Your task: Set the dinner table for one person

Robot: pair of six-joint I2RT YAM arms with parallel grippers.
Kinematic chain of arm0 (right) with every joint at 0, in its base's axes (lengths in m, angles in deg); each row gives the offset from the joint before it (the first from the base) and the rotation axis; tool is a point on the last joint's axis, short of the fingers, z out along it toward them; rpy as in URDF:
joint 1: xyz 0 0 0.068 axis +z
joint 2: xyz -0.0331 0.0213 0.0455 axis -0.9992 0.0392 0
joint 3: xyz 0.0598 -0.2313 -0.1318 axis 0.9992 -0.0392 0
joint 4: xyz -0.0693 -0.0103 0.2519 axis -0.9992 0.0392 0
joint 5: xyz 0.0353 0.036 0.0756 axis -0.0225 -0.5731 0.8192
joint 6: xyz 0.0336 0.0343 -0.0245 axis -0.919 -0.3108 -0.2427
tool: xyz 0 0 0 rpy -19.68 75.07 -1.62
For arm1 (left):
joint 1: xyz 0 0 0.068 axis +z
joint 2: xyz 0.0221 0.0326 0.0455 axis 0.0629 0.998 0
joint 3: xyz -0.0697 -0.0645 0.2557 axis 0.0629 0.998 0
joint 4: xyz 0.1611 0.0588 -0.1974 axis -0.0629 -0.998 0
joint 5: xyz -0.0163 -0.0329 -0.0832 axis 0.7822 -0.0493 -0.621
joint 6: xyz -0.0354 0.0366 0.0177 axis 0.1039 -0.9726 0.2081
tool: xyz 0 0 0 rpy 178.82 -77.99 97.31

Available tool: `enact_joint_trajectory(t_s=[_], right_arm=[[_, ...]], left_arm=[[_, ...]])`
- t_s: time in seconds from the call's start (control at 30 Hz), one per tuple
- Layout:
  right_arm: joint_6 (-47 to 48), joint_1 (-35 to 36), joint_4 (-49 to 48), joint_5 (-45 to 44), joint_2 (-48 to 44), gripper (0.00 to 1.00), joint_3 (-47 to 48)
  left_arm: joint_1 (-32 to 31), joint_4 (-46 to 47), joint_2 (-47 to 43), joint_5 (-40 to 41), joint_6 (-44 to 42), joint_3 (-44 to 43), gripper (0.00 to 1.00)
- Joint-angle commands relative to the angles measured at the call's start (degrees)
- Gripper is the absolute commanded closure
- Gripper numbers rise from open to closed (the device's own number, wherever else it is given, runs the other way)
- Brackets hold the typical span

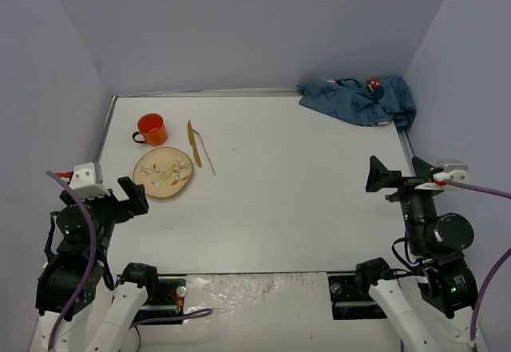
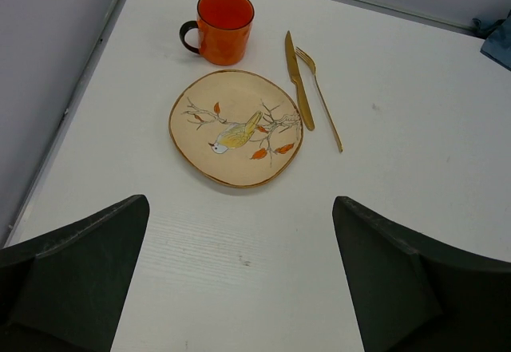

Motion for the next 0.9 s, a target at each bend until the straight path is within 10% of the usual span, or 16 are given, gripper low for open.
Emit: enact_joint_trajectory(t_s=[0.0, 0.53, 0.87], right_arm=[[-4.56, 0.29, -4.42, 0.66, 6.75, 0.00, 0.25], [-9.23, -0.16, -11.31, -4.03, 71.30, 0.00, 29.30], [2.13, -3.63, -19.65, 2.66, 98.76, 0.00, 47.27]], left_arm=[[-0.17, 5.34, 3.81, -2.74, 0.59, -0.09, 0.03], [1.69, 17.62, 35.81, -11.02, 5.88, -7.09, 0.03], [7.59, 17.64, 34.17, -14.76, 5.06, -3.50, 0.03]])
